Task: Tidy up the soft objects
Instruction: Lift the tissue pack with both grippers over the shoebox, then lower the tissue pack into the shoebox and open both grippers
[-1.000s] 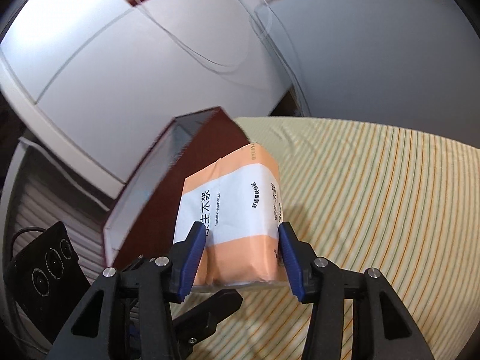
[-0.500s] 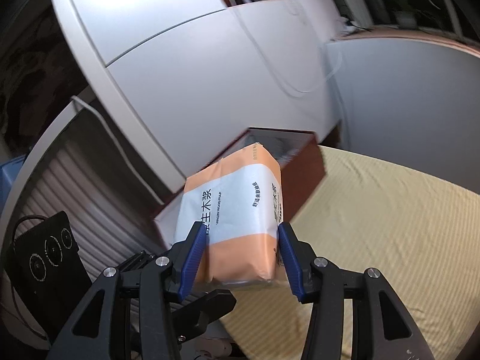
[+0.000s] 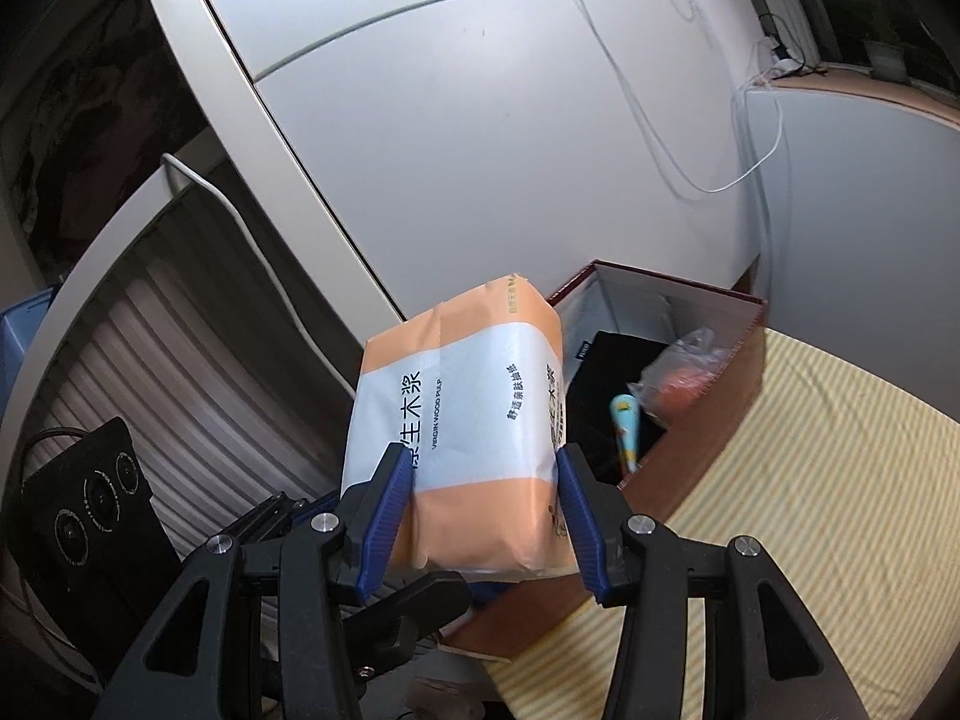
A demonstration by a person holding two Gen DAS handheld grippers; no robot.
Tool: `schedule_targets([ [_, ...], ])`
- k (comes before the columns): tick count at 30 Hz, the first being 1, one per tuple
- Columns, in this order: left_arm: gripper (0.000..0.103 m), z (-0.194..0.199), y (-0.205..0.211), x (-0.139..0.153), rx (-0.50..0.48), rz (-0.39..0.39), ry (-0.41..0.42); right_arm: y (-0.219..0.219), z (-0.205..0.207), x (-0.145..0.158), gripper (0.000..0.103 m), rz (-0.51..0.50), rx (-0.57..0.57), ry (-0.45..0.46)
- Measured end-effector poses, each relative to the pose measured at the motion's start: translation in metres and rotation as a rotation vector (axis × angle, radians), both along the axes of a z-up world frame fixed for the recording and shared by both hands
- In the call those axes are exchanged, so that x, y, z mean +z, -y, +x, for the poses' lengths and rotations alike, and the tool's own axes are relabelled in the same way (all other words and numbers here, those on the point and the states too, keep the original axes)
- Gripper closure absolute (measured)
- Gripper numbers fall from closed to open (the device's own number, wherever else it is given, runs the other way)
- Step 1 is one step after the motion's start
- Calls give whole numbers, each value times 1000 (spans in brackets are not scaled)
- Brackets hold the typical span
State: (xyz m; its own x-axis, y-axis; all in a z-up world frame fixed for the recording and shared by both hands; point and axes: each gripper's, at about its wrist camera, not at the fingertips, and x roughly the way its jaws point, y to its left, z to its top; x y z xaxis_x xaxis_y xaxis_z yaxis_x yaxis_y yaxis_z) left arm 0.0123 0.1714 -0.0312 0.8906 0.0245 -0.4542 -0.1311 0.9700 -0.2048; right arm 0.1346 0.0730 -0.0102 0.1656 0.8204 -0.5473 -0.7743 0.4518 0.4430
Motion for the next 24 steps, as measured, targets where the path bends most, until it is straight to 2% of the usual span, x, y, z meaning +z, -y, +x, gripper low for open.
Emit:
schedule_targets([
  [13,33,21,-22,-13,43,43,-39,-39,22,-24,57,-35,13,-43],
  [24,33,21,-28,-19,70,70,-47,-33,37,-28,57,-51,-30,-23],
])
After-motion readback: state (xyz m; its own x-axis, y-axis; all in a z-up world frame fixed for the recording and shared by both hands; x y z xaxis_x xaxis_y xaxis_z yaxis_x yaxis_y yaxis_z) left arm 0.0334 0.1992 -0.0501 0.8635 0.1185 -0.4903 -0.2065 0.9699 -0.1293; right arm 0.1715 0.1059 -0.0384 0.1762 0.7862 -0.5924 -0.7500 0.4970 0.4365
